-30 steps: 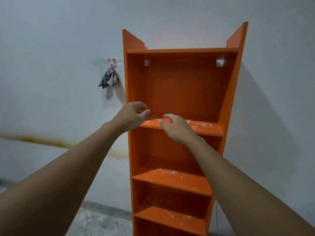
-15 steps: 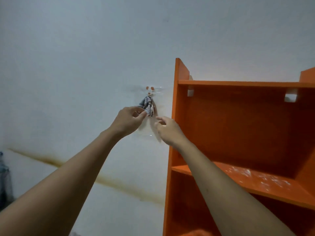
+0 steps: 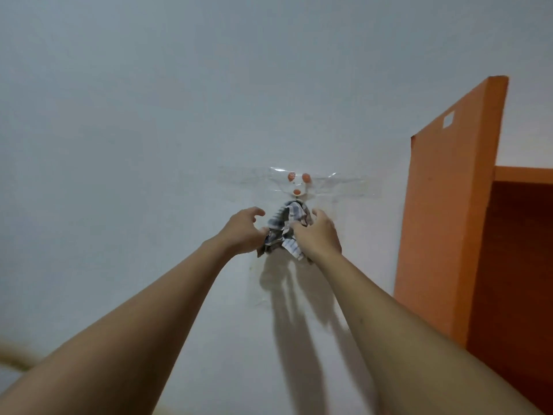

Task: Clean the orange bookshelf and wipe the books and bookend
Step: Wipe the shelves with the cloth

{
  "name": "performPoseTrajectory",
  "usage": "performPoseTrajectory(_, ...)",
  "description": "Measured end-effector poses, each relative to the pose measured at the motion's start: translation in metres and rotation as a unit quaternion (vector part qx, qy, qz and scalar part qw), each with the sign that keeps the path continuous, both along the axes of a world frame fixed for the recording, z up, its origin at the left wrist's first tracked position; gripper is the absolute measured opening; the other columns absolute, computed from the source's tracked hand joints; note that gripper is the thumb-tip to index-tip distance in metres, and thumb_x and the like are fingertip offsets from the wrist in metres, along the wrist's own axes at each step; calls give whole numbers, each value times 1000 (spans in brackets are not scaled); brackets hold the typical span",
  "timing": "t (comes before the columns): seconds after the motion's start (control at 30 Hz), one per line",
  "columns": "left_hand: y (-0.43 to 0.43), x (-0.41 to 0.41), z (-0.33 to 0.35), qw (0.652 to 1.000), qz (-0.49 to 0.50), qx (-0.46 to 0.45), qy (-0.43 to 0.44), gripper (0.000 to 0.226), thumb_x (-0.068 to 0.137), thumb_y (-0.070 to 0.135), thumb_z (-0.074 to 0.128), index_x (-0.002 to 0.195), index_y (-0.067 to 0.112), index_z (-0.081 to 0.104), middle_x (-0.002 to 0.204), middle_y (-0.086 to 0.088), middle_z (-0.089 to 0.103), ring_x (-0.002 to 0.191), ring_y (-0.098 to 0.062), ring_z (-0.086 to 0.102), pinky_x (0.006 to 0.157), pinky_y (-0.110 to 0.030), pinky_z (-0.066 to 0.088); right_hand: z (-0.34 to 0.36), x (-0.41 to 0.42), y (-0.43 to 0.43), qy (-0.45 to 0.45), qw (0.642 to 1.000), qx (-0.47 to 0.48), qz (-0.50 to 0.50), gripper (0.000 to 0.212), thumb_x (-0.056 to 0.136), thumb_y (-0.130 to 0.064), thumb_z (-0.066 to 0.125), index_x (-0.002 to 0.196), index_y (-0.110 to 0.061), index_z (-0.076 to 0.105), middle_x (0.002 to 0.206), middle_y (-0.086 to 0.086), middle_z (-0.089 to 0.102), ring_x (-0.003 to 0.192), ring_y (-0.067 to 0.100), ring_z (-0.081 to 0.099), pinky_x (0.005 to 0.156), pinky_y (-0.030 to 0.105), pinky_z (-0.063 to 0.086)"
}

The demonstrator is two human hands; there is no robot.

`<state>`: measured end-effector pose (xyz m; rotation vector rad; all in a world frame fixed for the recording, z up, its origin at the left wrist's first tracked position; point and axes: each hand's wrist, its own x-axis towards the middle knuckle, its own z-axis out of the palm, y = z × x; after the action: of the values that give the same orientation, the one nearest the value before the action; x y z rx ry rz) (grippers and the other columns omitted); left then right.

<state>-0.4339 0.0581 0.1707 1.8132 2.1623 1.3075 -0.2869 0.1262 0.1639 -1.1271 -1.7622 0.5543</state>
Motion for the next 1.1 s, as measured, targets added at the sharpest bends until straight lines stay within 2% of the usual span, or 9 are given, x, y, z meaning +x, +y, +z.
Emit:
performPoseTrajectory(0.13,44,-4,-12,999,-49,2,-23,53,88,15,66,138,12,49,127,-11,60,99,-27,63,71,-27,47,-2,-18,32,-58,997,26,-38,41,87,-41,61,121,-20,52,118,4,59,105,27,59,83,35,47)
performPoseTrajectory(0.3,69,-6,-16,993,-60,66,-77,12,80,17,65,89,10,65,84,-7,69,82,-29,66,66,-31,51,2,-22,44,-27,994,82,-66,16,90,-29,58,98,-16,56,105,7,63,96,31,60,72,31,39)
performPoseTrajectory(0.4,61,0,-9,987,-76,100,-102,22,77,24,62,74,3,66,71,-14,70,74,-34,68,67,-44,58,7,-12,36,3,987,144,-77,16,86,-28,62,96,-18,54,104,1,61,93,27,58,72,32,40)
performPoseTrajectory(0.5,41,7,0,972,-126,118,-160,29,76,26,60,85,-2,65,71,-19,66,58,-32,62,55,-41,58,13,0,20,30,981,185,-54,19,82,-30,66,97,-21,57,100,-4,58,89,20,56,72,33,44)
performPoseTrajectory(0.57,26,10,4,957,-172,101,-213,20,88,18,56,94,-1,59,72,-18,57,52,-23,47,44,-29,41,14,9,5,63,980,190,-5,15,81,-32,65,90,-25,55,93,-5,57,81,17,56,67,32,45)
performPoseTrajectory(0.7,-13,14,3,905,-305,20,-295,34,94,38,47,104,7,58,88,-20,66,71,-29,62,59,-34,48,6,31,-27,75,981,151,93,15,87,-29,64,88,-23,50,76,-4,58,60,6,49,55,22,41)
performPoseTrajectory(0.83,-41,24,-12,862,-327,-24,-386,60,82,60,59,115,9,61,113,-20,59,105,-34,57,102,-49,42,-13,57,-57,-9,981,109,159,18,91,-27,60,96,-26,43,83,1,61,66,13,53,58,32,45)
performPoseTrajectory(0.97,-73,55,-32,852,-320,-75,-408,51,98,51,43,121,12,66,122,-14,69,108,-30,67,95,-41,53,-32,83,-82,-71,970,96,213,25,89,-16,54,99,-33,38,89,4,55,65,18,47,56,31,40)
performPoseTrajectory(1.1,-109,92,-52,831,-309,-89,-454,56,101,50,34,126,8,62,123,-18,67,106,-33,66,95,-46,50,-44,116,-113,-70,960,135,236,46,80,-4,58,96,-45,46,106,-7,41,89,6,49,74,32,52)
